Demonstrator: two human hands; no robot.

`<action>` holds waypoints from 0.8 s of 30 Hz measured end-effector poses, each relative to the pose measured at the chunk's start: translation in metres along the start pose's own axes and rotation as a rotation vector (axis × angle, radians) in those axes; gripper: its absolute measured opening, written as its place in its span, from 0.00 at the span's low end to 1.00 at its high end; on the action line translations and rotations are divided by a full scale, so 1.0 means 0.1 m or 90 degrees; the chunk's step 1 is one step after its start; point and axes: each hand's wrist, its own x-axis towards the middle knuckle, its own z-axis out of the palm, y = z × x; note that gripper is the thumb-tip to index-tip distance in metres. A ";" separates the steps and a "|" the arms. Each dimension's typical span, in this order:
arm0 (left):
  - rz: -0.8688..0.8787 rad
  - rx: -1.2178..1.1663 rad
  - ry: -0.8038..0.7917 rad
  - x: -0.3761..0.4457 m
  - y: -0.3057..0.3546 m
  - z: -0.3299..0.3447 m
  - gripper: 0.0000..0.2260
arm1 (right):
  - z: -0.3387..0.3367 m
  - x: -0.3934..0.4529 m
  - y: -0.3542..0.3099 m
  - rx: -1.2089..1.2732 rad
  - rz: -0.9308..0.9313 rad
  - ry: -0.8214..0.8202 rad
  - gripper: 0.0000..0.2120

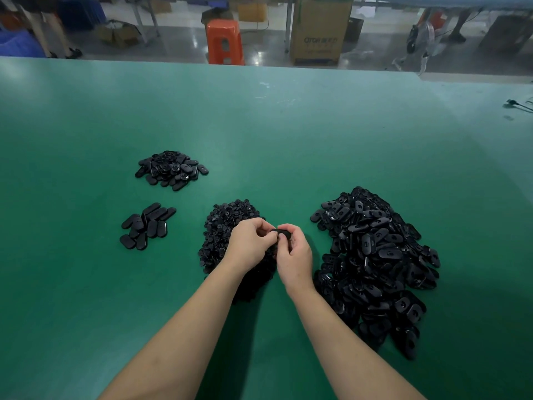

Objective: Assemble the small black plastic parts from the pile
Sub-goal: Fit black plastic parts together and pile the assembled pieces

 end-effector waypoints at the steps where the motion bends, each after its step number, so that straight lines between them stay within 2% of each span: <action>1: -0.001 0.002 0.003 0.00 -0.01 0.00 0.02 | 0.00 0.00 0.00 0.001 0.002 0.000 0.14; 8: 0.002 0.016 0.014 0.00 -0.01 0.02 0.03 | 0.00 -0.01 0.00 0.004 -0.002 -0.005 0.14; 24: 0.025 0.033 -0.018 -0.06 0.00 -0.10 0.05 | -0.02 -0.01 -0.01 -0.008 -0.009 -0.019 0.05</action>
